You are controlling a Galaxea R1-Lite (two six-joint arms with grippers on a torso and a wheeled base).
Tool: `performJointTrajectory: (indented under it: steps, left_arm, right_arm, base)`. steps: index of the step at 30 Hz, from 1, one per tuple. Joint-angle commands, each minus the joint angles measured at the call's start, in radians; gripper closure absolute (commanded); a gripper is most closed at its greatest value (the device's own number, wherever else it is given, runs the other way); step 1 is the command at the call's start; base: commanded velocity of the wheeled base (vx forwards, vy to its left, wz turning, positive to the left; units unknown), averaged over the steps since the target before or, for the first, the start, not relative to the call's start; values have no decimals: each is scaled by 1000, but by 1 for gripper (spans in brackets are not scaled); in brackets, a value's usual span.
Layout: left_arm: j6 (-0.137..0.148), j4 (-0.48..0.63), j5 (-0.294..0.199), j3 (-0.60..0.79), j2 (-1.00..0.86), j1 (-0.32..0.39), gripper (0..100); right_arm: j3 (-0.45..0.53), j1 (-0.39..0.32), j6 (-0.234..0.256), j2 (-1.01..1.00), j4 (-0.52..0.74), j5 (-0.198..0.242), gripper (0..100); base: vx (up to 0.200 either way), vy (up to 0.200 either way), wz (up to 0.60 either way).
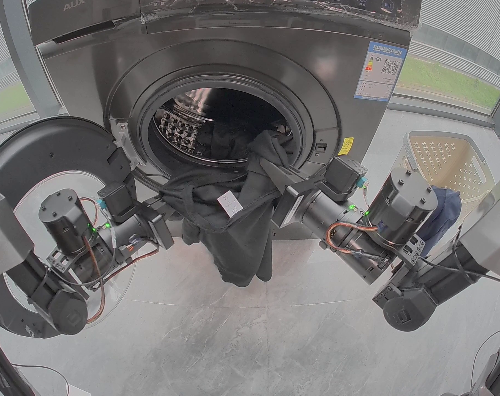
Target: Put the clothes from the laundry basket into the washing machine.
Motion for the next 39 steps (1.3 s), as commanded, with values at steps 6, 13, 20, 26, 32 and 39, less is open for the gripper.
performJointTrajectory:
  steps: [6,13,20,26,32,39]
  left_arm:
    - [15,1,-2,129,-58,-21,100]
    - [11,-1,8,71,43,-16,0]
    - [15,-1,3,37,125,-15,0]
    - [22,-2,0,8,194,-22,0]
    - [37,-2,-9,7,230,-39,0]
    - [57,-2,-49,-35,283,-47,0]
  right_arm:
    - [19,-9,2,-1,-2,-15,100]
    - [10,11,1,-3,-5,-13,100]
    - [7,39,-1,-3,-4,-13,100]
    - [9,37,-1,-4,-7,-13,100]
    - [9,34,-2,-4,-7,-13,100]
    - [9,36,-2,-3,-5,-13,100]
  base:
    - [0,0,0]
    - [0,0,0]
    - [0,0,0]
    - [0,0,0]
    - [0,0,0]
    - [0,0,0]
